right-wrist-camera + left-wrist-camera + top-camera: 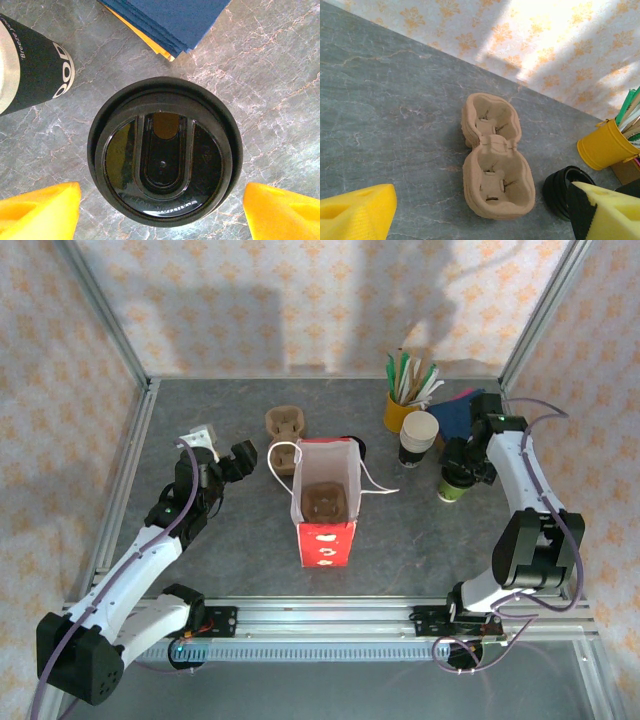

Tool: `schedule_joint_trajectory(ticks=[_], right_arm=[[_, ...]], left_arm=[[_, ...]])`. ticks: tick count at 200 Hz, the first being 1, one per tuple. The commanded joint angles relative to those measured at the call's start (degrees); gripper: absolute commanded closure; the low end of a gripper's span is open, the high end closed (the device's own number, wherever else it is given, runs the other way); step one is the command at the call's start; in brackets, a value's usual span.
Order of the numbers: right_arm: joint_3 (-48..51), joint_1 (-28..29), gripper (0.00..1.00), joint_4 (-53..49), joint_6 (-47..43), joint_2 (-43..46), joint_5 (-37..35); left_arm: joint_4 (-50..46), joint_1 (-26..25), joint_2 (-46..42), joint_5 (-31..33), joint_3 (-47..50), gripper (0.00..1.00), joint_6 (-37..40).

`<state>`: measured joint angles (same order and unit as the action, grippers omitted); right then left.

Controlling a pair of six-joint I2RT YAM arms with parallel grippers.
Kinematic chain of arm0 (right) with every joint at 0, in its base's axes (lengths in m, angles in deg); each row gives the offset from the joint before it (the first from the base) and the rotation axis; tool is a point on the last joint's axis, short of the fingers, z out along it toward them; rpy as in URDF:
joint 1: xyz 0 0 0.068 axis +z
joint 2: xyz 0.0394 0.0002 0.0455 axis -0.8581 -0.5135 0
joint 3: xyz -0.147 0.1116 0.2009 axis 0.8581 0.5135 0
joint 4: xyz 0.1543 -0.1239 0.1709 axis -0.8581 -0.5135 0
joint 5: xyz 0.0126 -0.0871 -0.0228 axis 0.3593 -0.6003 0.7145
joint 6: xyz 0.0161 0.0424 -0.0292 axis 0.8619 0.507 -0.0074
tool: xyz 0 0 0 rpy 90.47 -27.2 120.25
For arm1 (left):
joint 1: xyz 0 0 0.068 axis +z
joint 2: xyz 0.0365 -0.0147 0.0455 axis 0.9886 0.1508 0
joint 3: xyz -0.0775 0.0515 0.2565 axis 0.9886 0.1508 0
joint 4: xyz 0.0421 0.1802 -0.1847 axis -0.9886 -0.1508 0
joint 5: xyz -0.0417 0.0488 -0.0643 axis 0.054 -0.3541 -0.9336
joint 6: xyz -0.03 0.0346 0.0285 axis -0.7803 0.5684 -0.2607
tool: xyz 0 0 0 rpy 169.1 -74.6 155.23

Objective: Pack the takeout coffee

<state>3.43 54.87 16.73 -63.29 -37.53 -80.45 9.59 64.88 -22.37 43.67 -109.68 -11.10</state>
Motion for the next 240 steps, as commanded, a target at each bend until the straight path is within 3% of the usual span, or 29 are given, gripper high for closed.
schedule_joint_trajectory(ticks=[1,43,133,189,240], right_arm=[[-1.5,-0.3,0.17,0.5,-0.8,-0.6,0.2],[-1.2,-0.3,0.23,0.7,-0.9,-1.7,0.1],[-2.0,-0.4,0.19,-0.2,-0.2,-4.5,-2.2],[-3.4,-0.8,0.24,-0.5,0.9,-6.5,0.3],[-4.7,-0.9,0.19,-0.8,1.6,-5.8,1.5]], left_arm=[[0.5,0.5,0.6,-0.8,-1.2,0.11,0.8],[0.2,0.5,1.4,-1.0,-1.4,0.11,0.7],[0.4,0.5,2.3,-1.4,-1.4,0.11,0.7],[0.2,0.5,2.3,-1.6,-1.4,0.11,0.7],[-0.1,0.5,2.6,-1.9,-1.8,0.11,0.7]])
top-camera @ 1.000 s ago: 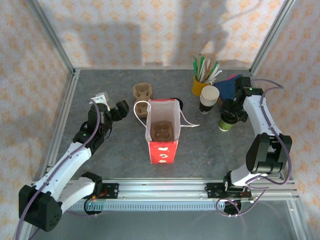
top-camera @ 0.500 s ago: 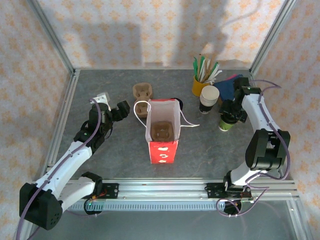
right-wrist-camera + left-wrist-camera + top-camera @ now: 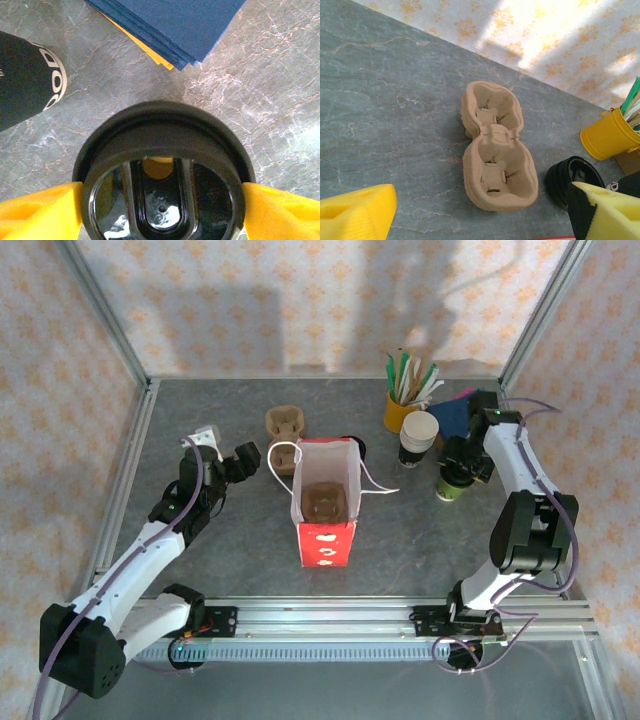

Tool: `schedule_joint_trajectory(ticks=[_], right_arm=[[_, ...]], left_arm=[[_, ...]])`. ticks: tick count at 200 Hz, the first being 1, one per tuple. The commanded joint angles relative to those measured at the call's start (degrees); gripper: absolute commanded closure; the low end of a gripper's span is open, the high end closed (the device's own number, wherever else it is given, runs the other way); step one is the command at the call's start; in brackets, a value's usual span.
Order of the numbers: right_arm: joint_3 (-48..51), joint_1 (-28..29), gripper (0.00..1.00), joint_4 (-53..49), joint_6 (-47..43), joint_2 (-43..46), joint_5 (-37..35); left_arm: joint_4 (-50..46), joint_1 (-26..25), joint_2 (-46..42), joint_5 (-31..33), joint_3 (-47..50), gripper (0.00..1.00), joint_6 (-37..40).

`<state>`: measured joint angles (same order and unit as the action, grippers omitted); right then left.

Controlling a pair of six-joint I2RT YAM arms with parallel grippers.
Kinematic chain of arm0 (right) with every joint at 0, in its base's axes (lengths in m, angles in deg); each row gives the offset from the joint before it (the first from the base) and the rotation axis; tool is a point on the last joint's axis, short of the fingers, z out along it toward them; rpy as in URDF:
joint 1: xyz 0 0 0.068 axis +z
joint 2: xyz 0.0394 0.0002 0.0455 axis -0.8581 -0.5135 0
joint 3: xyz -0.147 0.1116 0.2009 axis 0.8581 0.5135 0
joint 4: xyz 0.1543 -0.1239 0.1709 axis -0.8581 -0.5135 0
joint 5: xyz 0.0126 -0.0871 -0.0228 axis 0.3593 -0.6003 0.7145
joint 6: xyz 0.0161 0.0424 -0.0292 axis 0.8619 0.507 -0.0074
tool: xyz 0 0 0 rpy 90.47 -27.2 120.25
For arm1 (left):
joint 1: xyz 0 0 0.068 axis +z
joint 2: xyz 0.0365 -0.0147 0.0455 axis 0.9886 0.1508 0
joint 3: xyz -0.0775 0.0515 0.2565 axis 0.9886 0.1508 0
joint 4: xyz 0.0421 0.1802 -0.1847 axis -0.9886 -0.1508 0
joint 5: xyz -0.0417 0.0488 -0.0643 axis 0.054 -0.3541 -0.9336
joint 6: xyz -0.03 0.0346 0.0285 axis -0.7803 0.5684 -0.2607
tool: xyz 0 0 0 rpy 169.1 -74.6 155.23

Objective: Pack the takeout coffee

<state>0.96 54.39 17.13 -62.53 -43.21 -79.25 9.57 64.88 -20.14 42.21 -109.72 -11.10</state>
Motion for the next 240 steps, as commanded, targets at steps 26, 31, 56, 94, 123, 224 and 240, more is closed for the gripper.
schedule_joint_trajectory(ticks=[26,31,56,94,123,224,240], right_arm=[[-2.1,-0.5,0.19,-0.7,1.5,0.6,0.5],[-2.0,-0.6,0.19,-0.6,1.5,0.7,0.6],[-1.3,-0.6,0.21,-0.8,0.2,0.4,1.3],[0.0,-0.6,0.24,-1.0,-0.5,0.8,2.0],[1.7,-0.6,0.22,0.0,-0.7,1.7,4.2],[4.5,2.5,0.21,0.3,0.8,2.9,3.9],[4.5,2.9,0.22,0.0,0.8,2.5,3.4]], left_arm=[[-0.3,0.5,0.6,-0.6,-2.1,0.11,0.7],[-0.3,0.5,0.7,-0.6,-2.0,0.11,0.7],[-0.6,0.5,0.5,-0.6,-2.2,0.11,0.7],[-0.5,0.5,0.5,-0.8,-2.1,0.11,0.6],[-0.5,0.5,0.8,-1.1,-2.2,0.11,0.6],[-0.4,0.5,2.0,-1.9,-2.4,0.11,0.4],[-0.5,0.5,2.1,-2.0,-2.4,0.11,0.4]])
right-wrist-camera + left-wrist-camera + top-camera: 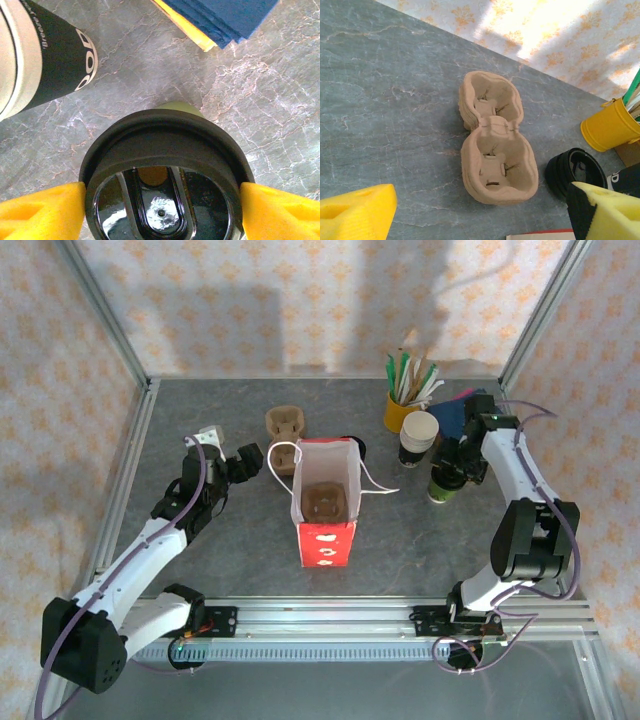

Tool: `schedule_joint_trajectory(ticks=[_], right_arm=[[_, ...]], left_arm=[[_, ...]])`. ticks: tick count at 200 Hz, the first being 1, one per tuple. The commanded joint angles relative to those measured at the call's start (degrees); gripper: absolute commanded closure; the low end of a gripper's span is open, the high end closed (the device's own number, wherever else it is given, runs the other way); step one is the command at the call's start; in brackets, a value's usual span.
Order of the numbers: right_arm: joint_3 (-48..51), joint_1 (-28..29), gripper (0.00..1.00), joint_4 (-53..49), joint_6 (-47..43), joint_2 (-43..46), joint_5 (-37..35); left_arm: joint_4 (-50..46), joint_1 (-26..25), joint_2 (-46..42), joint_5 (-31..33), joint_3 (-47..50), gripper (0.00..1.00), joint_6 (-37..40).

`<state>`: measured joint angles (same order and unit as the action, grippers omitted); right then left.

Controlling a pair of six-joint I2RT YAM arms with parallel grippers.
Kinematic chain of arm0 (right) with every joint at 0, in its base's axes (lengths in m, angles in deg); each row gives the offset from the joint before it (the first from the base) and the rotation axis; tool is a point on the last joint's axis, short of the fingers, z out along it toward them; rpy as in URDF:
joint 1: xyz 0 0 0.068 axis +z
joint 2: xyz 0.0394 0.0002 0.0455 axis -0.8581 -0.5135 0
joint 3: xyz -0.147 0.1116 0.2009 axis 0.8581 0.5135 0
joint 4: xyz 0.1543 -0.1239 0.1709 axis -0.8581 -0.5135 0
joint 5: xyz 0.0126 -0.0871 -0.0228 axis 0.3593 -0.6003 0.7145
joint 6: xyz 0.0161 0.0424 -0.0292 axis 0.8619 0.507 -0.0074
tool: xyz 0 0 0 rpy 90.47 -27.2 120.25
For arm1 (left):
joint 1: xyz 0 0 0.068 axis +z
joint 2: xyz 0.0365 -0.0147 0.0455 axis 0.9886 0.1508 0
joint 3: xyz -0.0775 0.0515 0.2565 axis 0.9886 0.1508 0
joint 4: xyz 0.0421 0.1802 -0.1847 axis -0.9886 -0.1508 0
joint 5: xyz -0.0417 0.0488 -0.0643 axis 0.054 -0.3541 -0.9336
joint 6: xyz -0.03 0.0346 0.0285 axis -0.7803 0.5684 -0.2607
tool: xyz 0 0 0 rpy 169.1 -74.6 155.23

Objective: Pack the takeout coffee

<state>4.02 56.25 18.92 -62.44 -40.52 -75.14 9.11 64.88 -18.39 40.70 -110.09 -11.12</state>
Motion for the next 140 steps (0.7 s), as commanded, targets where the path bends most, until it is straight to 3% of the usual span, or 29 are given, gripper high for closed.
schedule_joint_trajectory(ticks=[1,76,140], right_arm=[[1.4,1.1,0.22,-1.8,0.7,-0.2,-0.7],[-1.3,3.6,0.32,-4.6,0.7,-2.0,-1.9],[-0.2,6.8,0.33,-6.6,1.1,2.8,1.0]], left_arm=[[-0.1,0.5,0.4,-0.5,-2.0,0.11,0.5],[-0.4,0.5,0.4,-0.2,-1.9,0.11,0.6],[-0.5,0.5,0.9,-0.1,-2.1,0.11,0.7]])
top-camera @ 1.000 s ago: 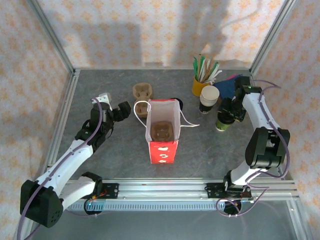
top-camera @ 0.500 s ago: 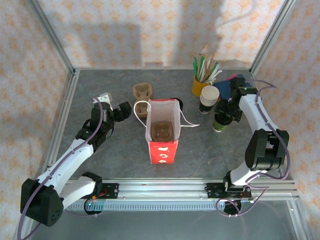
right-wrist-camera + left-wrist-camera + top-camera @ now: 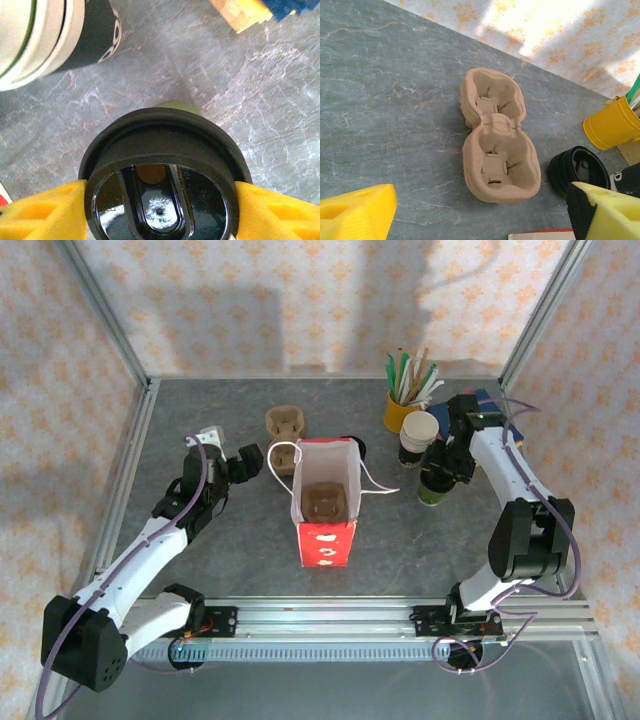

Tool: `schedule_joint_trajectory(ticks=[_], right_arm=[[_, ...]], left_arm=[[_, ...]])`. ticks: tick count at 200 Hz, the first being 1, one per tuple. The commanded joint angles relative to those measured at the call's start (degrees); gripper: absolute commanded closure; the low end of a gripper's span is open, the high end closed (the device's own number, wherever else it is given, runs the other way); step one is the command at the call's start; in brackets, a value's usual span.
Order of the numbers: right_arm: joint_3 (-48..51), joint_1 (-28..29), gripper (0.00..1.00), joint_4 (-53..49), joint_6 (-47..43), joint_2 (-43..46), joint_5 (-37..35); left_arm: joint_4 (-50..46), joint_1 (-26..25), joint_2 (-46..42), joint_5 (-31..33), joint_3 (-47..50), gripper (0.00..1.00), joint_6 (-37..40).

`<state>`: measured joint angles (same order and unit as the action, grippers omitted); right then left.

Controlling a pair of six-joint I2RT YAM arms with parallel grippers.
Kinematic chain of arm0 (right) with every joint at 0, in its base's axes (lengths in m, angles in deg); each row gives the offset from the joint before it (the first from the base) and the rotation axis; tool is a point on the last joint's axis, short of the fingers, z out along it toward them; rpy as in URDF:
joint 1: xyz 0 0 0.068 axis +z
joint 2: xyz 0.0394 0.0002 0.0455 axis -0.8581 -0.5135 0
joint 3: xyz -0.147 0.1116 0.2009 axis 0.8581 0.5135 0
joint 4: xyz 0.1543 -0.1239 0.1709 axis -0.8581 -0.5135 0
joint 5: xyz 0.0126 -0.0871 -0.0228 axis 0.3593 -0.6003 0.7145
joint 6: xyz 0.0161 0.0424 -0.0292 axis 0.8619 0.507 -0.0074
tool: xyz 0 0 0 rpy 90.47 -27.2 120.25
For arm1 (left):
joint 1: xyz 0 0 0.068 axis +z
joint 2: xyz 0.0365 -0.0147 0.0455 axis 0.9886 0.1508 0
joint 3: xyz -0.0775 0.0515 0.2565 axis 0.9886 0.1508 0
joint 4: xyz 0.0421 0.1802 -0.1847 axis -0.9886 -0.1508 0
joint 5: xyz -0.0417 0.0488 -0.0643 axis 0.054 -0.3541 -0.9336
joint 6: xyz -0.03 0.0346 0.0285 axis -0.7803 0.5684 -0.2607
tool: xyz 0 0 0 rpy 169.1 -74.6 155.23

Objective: Pack the takeout coffee

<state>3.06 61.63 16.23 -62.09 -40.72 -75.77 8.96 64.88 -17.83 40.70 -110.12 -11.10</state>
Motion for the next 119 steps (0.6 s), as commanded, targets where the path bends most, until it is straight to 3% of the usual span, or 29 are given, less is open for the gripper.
schedule_joint_trajectory(ticks=[1,119], right_arm=[[0.8,1.5,0.33,-3.9,0.8,3.1,1.7],[4.8,13.3,0.31,-3.0,8.0,6.5,-1.4]], left_arm=[[-0.3,0.5,0.4,0.0,-2.1,0.11,0.7],[-1.3,0.5,0.3,0.3,-2.6,0.11,0.8]])
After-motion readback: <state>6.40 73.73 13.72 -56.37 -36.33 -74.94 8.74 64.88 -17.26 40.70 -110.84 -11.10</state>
